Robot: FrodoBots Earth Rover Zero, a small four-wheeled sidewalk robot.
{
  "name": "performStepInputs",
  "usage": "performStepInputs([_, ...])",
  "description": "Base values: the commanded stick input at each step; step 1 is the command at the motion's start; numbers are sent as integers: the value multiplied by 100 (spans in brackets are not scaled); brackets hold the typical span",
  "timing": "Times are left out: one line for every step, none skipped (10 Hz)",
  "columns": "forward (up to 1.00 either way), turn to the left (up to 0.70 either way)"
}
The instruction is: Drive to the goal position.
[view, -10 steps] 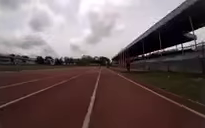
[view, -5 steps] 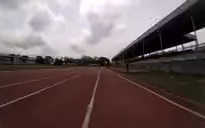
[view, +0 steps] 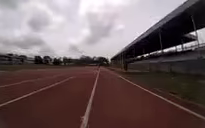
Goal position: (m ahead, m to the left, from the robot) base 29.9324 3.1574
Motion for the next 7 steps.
performStepInputs([70,0])
performStepInputs([70,-8])
performStepInputs([70,-12])
performStepInputs([70,-13])
performStepInputs([70,-6])
performStepInputs([70,-2])
performStepInputs([70,-10])
